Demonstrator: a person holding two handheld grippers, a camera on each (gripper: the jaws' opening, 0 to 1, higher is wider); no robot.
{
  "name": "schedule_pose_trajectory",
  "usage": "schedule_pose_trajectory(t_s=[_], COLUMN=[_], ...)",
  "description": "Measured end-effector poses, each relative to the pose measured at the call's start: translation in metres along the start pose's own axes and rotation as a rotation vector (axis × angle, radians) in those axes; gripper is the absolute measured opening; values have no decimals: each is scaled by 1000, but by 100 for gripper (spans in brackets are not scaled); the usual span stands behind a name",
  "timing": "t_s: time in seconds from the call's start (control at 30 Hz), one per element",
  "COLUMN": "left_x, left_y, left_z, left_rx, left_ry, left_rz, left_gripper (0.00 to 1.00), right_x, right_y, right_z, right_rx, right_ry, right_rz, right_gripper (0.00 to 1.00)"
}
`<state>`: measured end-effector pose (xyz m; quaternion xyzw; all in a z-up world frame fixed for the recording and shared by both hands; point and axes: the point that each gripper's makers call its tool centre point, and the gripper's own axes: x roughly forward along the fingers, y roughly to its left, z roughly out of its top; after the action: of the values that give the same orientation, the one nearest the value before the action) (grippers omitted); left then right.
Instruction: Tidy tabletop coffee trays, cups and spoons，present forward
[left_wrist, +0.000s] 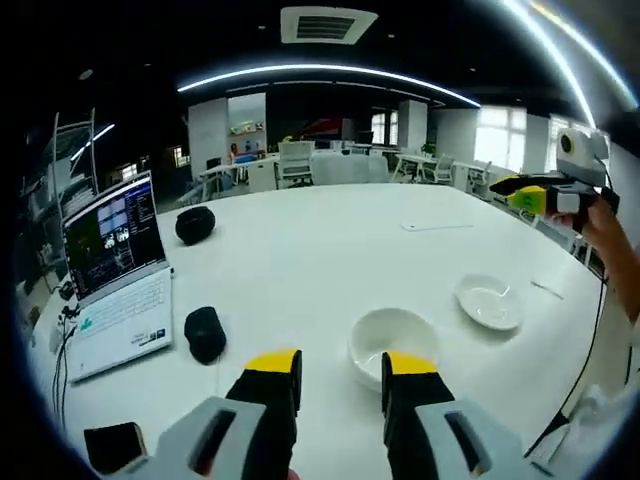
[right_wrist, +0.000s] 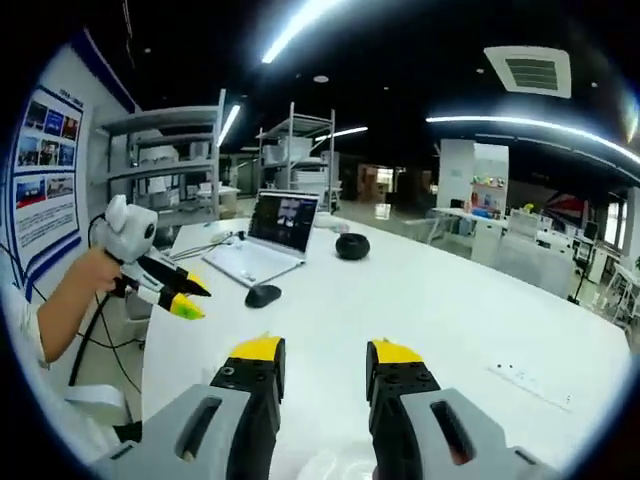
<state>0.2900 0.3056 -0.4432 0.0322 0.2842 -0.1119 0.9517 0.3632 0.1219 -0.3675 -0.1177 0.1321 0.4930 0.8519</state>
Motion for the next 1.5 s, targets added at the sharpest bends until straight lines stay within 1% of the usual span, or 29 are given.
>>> schedule_pose_trajectory(t_s=[0.03,0.1,0.23,0.27,0.33,0.4,0.47,0.53,0.57,0.6,0.67,0.73,0.83,0.93,0.97,1.07,1.13,1.2,1.23,1.33,1.43,1.5], left_x=[2,5,14,16,21,26,29,33,34,36,41,44,49,52,52,57,60,63,64,71,74,75], left_y=[1,1,-6,-8,-11,-11,-12,-15,-16,-18,-20,-20,-22,-24,-25,-28,-27,-30,-31,-29,-26,-25], left_z=[0,0,-4,-6,-8,-10,-12,-14,-16,-17,-18,-20,-25,-27,-27,-29,-31,-33,-33,-34,-38,-41], left_rx=[10,14,27,31,38,38,36,39,41,44,34,27,32,34,40,37,40,34,34,33,21,10], left_ry=[10,25,68,86,107,119,136,154,165,176,193,206,233,242,244,253,268,278,280,296,314,324], left_rz=[8,4,-23,-30,-36,-34,-36,-42,-45,-48,-52,-53,-46,-44,-43,-49,-39,-44,-44,-40,-31,-27], left_gripper=[34,34,34,34,34,35,35,35,35,35,33,33,34,38,38,37,36,36,36,36,35,33], right_x=[6,16,36,42,49,56,61,71,75,79,85,91,101,108,109,114,117,121,121,123,125,126], right_y=[3,7,22,23,31,35,35,37,41,44,49,50,51,53,51,51,51,53,54,55,55,55], right_z=[0,0,-7,-7,-12,-13,-18,-25,-34,-39,-48,-54,-67,-75,-79,-84,-88,-88,-89,-93,-99,-101], right_rx=[-2,-4,-46,-38,-33,-29,-25,-29,-28,-22,-15,-24,-12,-15,-10,-13,8,42,40,30,48,52], right_ry=[14,34,118,138,188,203,238,288,337,364,411,436,491,526,550,570,595,607,613,635,679,690], right_rz=[13,30,63,77,104,109,119,128,141,155,157,160,155,160,148,144,146,150,146,134,127,125], right_gripper=[33,32,32,32,32,32,32,32,32,32,31,31,31,31,31,30,30,29,29,28,26,25])
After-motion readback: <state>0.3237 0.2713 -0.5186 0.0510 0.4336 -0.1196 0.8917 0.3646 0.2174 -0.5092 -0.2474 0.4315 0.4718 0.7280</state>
